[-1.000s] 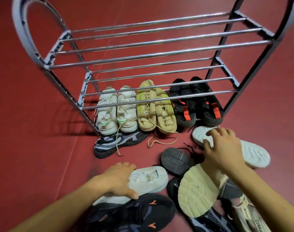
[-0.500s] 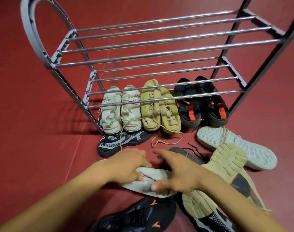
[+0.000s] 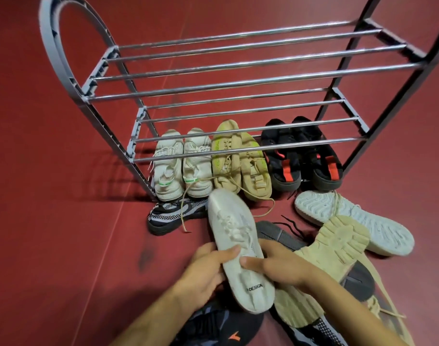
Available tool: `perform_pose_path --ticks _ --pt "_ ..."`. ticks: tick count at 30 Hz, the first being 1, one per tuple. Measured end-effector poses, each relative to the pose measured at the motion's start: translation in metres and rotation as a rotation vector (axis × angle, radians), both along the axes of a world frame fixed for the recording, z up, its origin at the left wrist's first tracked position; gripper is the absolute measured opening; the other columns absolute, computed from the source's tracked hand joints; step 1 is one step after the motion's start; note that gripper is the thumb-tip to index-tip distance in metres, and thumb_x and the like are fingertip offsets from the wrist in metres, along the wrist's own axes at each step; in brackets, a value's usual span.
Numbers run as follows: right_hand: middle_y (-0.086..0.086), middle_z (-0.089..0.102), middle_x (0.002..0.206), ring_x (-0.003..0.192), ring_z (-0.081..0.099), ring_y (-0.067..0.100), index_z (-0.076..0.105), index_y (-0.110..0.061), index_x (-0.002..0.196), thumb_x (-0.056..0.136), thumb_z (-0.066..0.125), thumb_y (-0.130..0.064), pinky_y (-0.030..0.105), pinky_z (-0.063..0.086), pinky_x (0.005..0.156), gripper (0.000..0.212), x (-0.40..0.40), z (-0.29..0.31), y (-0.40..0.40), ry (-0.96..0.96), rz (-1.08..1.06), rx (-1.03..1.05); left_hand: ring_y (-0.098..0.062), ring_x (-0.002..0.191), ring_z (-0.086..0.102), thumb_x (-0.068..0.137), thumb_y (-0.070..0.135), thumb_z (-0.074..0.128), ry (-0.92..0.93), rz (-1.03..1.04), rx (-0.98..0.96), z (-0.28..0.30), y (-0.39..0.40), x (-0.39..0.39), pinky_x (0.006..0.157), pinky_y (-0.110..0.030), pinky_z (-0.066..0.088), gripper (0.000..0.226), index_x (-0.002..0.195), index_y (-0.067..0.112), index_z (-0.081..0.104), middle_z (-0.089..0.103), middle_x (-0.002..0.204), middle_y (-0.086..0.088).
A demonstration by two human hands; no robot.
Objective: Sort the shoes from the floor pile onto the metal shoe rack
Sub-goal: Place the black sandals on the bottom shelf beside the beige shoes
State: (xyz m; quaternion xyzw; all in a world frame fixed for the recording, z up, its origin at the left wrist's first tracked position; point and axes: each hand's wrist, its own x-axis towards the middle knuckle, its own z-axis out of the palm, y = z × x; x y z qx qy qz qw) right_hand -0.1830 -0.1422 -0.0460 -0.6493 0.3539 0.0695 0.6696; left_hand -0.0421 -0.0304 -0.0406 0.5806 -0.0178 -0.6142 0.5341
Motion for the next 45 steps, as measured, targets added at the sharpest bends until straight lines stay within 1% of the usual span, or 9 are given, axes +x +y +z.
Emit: perform_pose_path --ticks 4,9,14,16,21,27,33,40,45 --pt "-0.003 0.054 0.059 0.052 0.049 0.013 0.049 -0.015 0.062 0.087 0.049 -0.072 0.034 0.042 0.058 0.063 0.012 -0.003 -0.003 0.217 0.121 -0.539 -0.031 0.102 0.073 0.092 0.008 0.066 -0.211 0.023 0.008 -0.035 0.003 0.003 0.097 -0.049 0.054 0.027 0.12 0.005 0.066 0.076 0.108 -0.014" --pt "0.001 0.046 0.047 0.051 0.049 0.02 0.043 -0.013 0.055 0.089 0.046 -0.055 0.038 0.039 0.053 0.055 -0.004 0.0 -0.034 0.191 -0.164 -0.949 -0.014 0.103 0.069 0.095 0.029 0.064 -0.665 -0.13 0.142 -0.074 0.012 0.002 0.095 -0.036 0.054 0.025 0.119 0.022 0.063 0.073 0.115 0.0" --pt "0.006 0.064 0.064 0.057 0.055 0.028 0.062 -0.01 0.071 0.093 0.061 -0.016 0.031 0.038 0.054 0.022 -0.071 0.018 -0.099 0.174 -0.63 -1.206 -0.015 0.113 0.062 0.095 0.039 0.061 -0.761 -0.214 0.183 -0.08 0.008 0.001 0.096 -0.028 0.048 0.042 0.132 0.019 0.055 0.067 0.123 0.004" --pt "0.016 0.072 0.088 0.074 0.064 0.033 0.068 -0.006 0.098 0.091 0.059 -0.014 0.036 0.052 0.066 0.013 -0.104 0.008 -0.143 0.351 -0.645 -1.202 -0.015 0.113 0.063 0.094 0.04 0.061 -0.749 -0.221 0.186 -0.079 0.007 0.0 0.098 -0.03 0.049 0.045 0.133 0.019 0.055 0.067 0.124 0.004" --pt "0.029 0.054 0.14 0.124 0.054 0.044 0.028 -0.005 0.154 0.094 0.063 -0.028 0.052 0.044 0.106 0.073 -0.135 -0.03 -0.197 0.866 -0.377 -0.649 -0.014 0.112 0.064 0.093 0.042 0.062 -0.708 -0.204 0.181 -0.082 0.01 0.001 0.101 -0.037 0.05 0.045 0.133 0.021 0.054 0.067 0.124 0.005" --pt "0.009 0.074 0.067 0.062 0.067 0.025 0.072 -0.007 0.079 0.076 0.069 -0.039 0.028 0.052 0.056 0.033 -0.131 -0.015 -0.19 0.946 -0.188 -0.652 -0.007 0.112 0.064 0.091 0.043 0.062 -0.652 -0.228 0.15 -0.08 0.014 0.005 0.103 -0.037 0.05 0.047 0.133 0.025 0.054 0.067 0.122 0.011" --pt "-0.001 0.077 0.092 0.087 0.071 0.021 0.074 -0.023 0.089 0.068 0.068 -0.05 0.039 0.056 0.082 0.035 -0.158 -0.008 -0.187 0.727 0.04 -0.591 -0.007 0.111 0.064 0.091 0.044 0.063 -0.635 -0.211 0.148 -0.075 0.014 0.001 0.102 -0.034 0.05 0.044 0.131 0.028 0.054 0.067 0.12 0.012" --pt "-0.016 0.061 0.051 0.05 0.057 0.01 0.066 -0.027 0.062 0.07 0.083 -0.052 0.032 0.047 0.05 0.031 -0.173 0.042 -0.156 0.539 0.021 -0.931 -0.006 0.106 0.068 0.065 0.066 0.062 -0.597 -0.175 0.132 -0.083 0.016 0.005 0.099 -0.038 0.054 0.071 0.125 0.029 0.059 0.072 0.115 0.013" --pt "0.001 0.049 0.049 0.04 0.046 0.021 0.05 -0.023 0.066 0.075 0.065 -0.061 0.036 0.045 0.038 0.042 -0.159 0.099 -0.09 0.536 -0.106 -1.193 -0.012 0.109 0.067 0.079 0.055 0.065 -0.642 -0.194 0.17 -0.079 0.013 0.001 0.101 -0.041 0.052 0.057 0.128 0.028 0.056 0.07 0.119 0.009"
